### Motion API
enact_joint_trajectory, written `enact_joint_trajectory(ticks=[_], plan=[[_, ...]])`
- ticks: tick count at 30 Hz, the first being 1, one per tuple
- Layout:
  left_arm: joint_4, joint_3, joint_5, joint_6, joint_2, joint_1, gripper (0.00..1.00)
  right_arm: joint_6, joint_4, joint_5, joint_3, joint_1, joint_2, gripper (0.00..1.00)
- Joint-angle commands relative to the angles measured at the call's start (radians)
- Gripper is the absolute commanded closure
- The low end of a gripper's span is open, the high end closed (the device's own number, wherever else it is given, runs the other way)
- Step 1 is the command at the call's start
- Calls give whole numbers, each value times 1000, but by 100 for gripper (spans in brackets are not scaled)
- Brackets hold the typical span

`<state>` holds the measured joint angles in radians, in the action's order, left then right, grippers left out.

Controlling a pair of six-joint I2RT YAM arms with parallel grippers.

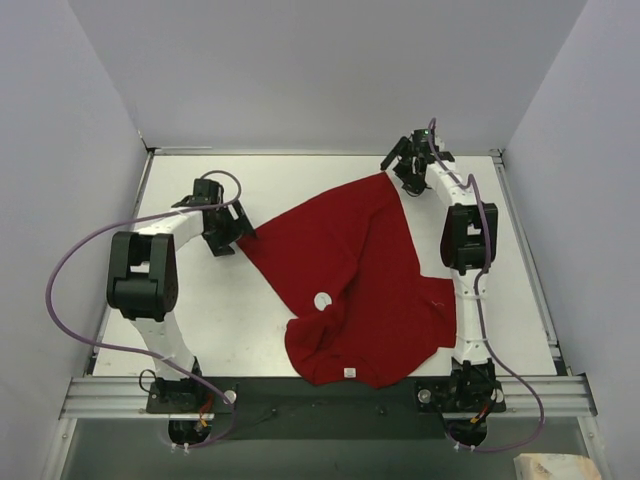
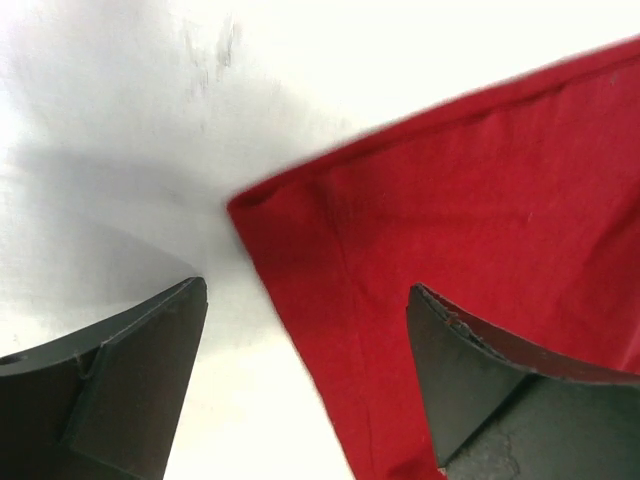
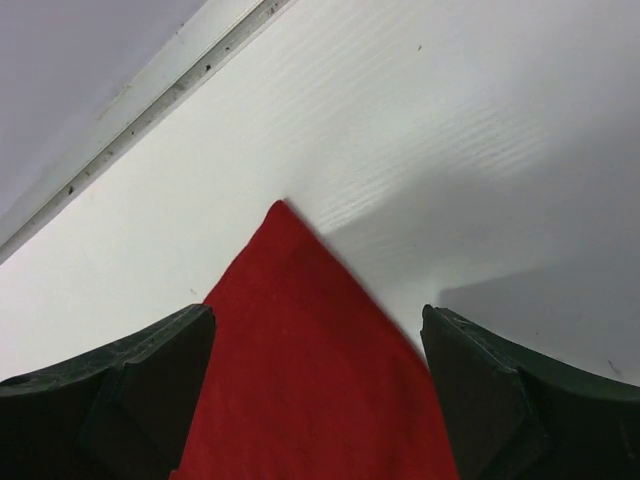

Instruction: Pin the brooch onto the clothing

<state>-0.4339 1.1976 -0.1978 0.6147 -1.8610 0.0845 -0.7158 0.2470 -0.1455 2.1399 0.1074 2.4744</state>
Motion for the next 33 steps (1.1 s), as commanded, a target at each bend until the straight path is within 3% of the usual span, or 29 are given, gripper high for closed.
enact_joint_trajectory(ticks=[1,8,12,15,17,18,19,21,25,33], plan=[[7,52,1,-20,-61,-5,14,-33,54,-58,101,-8,73,14],[18,100,-32,-20,-122,-2,32,-86,61,-158,172,-15,150,29],[15,137,-43,-16,-159,12,40,-106,72,-215,186,-18,181,47],[12,172,-51,-20,-178,31,50,-114,81,-250,187,-20,193,54],[12,197,-63,-18,-185,43,64,-119,86,-272,187,-21,201,58],[12,204,-66,-20,-191,46,68,-122,89,-291,187,-21,210,64],[11,210,-69,-20,-190,49,78,-123,87,-304,187,-21,212,68],[12,229,-78,-23,-188,55,83,-126,87,-330,190,-20,224,82],[9,258,-83,-32,-179,58,97,-122,84,-348,192,-20,225,100],[-52,390,-88,-81,-173,58,100,-39,66,-356,193,-23,120,100]])
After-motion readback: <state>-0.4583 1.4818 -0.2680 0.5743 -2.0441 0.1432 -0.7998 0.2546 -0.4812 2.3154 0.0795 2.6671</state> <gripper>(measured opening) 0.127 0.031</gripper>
